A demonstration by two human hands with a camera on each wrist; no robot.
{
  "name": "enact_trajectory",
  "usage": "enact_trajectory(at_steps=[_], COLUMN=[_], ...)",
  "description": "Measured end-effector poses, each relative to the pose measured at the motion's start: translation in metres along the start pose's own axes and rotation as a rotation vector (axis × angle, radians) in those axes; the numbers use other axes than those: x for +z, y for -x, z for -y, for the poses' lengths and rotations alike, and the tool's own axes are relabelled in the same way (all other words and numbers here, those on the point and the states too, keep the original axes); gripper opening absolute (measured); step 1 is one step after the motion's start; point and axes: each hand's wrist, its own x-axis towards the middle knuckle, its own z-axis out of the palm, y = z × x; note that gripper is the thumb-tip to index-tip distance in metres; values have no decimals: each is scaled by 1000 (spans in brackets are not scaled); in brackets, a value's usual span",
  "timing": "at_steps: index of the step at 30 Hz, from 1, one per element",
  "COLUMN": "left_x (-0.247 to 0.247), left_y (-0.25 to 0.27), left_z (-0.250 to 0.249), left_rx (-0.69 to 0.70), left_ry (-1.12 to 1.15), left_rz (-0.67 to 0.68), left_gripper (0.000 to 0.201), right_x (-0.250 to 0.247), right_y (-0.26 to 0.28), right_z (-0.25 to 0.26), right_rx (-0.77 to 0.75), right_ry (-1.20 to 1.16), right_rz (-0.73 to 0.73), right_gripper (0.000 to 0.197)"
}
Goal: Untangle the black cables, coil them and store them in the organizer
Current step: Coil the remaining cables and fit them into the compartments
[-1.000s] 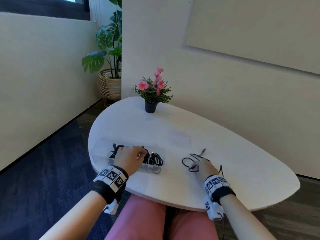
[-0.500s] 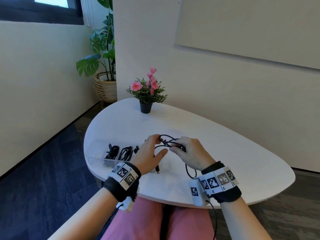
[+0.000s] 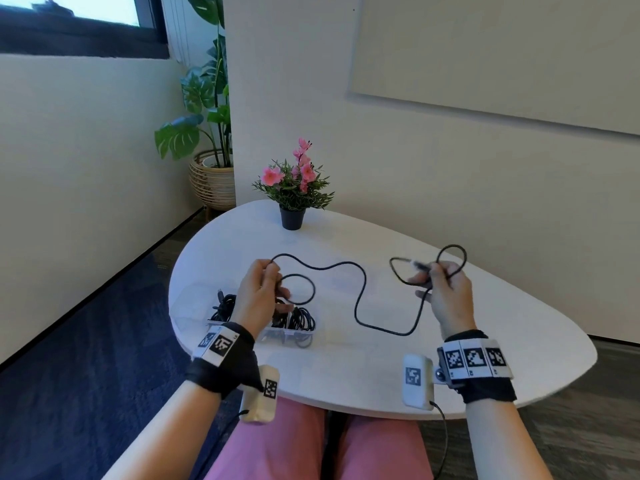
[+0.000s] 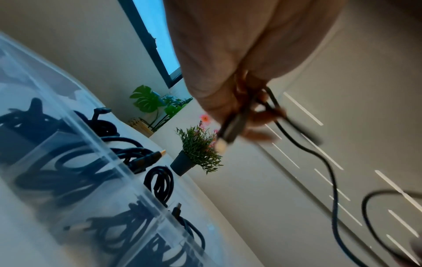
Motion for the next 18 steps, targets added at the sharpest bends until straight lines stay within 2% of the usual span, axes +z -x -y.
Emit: enact_trajectory(at_steps=[3,5,6,7,9,10,11,13,14,16,18], left_x=[-6,-5,-3,1,12,19,25,35,39,39,30], left_y=[-6,-6,-6,-4,0,2,4,7,8,8,7], left_z=[-1,-2,-2,-3,-5,-6,-7,-11,-14,-21,-23], left_rx=[23,72,98,121,136,135,138,146,147,149,126], left_ry=[9,-57,-114,-162,-191,-186,-175,-167,-173,-198,-232], left_rz=[-66,-28,3,35,94,122,150,201,218,238,296], left_gripper=[21,22,23,23,24,24,25,25,24,18,21], right_x=[-17,-25,-25,-22,-10,-2,8,32,43,63,69], right_y=[-15,-19,-16,-11,1,7,16,33,40,47,46], right_z=[-10,-11,-5,3,17,22,28,31,30,22,18], right_rx=[132,293,310,252,-33,-169,-247,-252,-235,-212,-180], right_ry=[103,441,565,618,601,584,566,534,508,432,314], right_rz=[-51,43,64,63,68,142,282,612,728,775,713], right_gripper=[10,58,76,82,70,60,53,48,45,33,25])
